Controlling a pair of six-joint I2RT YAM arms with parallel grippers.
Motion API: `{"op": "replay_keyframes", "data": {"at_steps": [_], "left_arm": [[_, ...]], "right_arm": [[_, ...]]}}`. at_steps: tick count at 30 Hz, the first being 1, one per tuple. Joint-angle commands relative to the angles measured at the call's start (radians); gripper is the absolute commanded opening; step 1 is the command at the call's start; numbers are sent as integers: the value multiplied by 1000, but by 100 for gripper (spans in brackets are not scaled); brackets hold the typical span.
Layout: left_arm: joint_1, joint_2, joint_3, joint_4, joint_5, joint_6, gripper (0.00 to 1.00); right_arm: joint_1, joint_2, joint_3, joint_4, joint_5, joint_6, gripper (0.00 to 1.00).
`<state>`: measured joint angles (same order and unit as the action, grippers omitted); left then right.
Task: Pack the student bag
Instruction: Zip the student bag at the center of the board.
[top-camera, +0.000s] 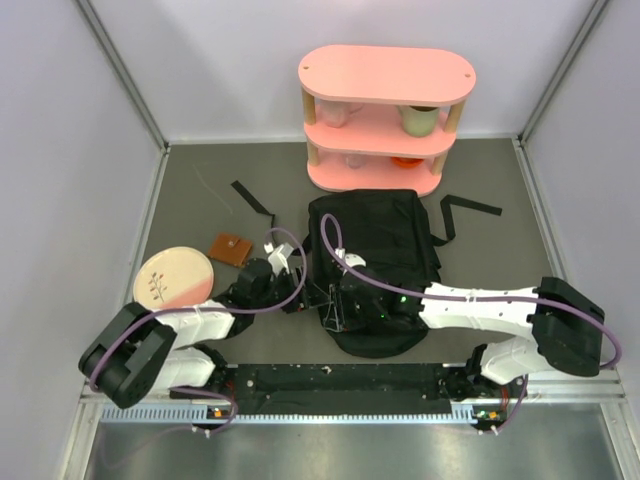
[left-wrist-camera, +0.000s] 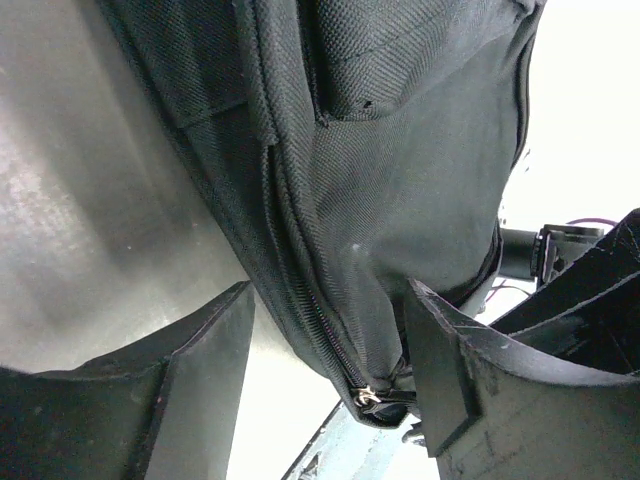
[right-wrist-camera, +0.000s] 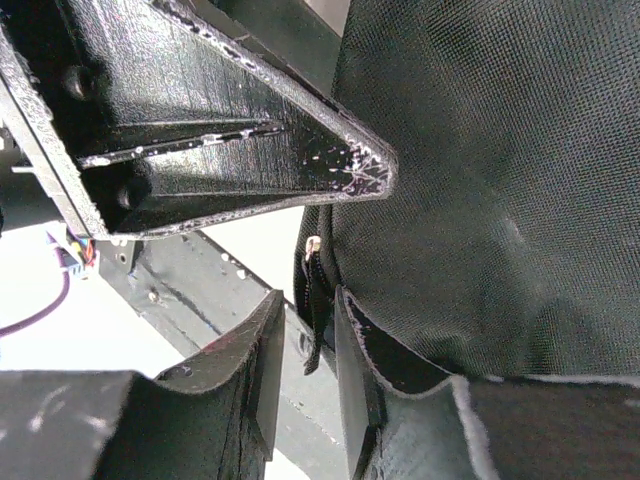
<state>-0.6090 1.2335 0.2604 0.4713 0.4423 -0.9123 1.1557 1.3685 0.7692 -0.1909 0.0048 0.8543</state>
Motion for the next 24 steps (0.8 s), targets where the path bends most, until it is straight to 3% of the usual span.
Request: {"op": "replay_keyframes", "data": {"at_steps": [1,7,24], "left_arm": [[5,44,36,133,53,-28,64],[5,80,49,170,82,-36,52],[5,135,69,225,127,-60,17]], "right_arm": [[1,12,50,30,4,-9,26],[1,26,54,24,1,-12,21],[25,92,111,-97,52,-50,25]]}}
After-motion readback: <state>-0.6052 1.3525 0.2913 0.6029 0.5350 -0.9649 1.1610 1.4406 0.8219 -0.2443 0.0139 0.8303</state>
